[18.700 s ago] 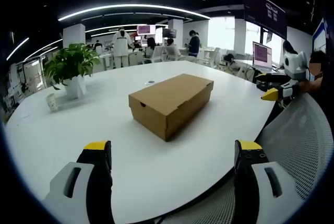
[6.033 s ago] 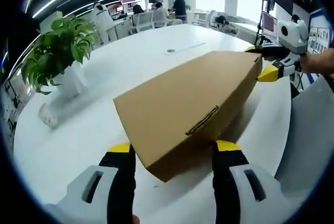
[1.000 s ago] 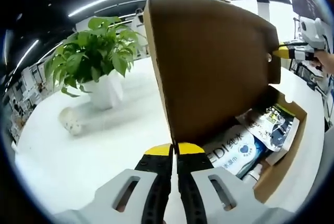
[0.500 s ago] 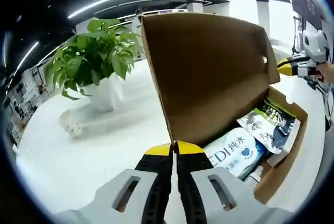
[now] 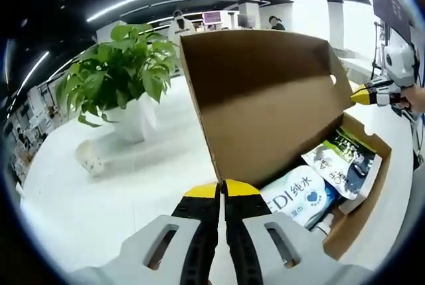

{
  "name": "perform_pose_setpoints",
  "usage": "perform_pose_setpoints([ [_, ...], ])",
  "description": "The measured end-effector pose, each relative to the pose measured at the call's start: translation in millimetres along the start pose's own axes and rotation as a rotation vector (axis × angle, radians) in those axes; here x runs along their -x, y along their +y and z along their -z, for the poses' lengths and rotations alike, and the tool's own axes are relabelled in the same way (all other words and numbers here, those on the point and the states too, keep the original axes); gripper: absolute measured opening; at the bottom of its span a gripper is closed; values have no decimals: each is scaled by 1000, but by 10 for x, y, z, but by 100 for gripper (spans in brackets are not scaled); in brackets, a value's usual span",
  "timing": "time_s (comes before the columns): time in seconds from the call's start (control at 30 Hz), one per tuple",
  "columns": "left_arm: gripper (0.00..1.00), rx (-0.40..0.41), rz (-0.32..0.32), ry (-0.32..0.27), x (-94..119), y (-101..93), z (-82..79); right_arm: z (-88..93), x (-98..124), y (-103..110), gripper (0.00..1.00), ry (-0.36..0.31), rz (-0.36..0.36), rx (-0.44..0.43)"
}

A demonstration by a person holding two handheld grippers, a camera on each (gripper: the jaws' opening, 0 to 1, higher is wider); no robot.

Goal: Operate the shoe box by opening the lid, removing the specified soft item, and placing it in the target area until the item is outside and the box remains undamaged.

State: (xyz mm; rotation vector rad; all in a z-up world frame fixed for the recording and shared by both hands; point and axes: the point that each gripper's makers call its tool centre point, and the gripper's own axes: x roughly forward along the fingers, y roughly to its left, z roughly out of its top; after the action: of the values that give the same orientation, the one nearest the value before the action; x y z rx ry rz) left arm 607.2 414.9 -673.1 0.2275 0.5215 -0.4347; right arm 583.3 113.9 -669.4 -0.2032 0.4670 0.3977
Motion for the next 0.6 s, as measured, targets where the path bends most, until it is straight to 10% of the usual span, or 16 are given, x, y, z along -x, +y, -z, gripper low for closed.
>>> perform_pose_setpoints([
  [0.6,0,33,3,36,-75,19,-98,-51,-151,-110,0,46,-26,-99],
])
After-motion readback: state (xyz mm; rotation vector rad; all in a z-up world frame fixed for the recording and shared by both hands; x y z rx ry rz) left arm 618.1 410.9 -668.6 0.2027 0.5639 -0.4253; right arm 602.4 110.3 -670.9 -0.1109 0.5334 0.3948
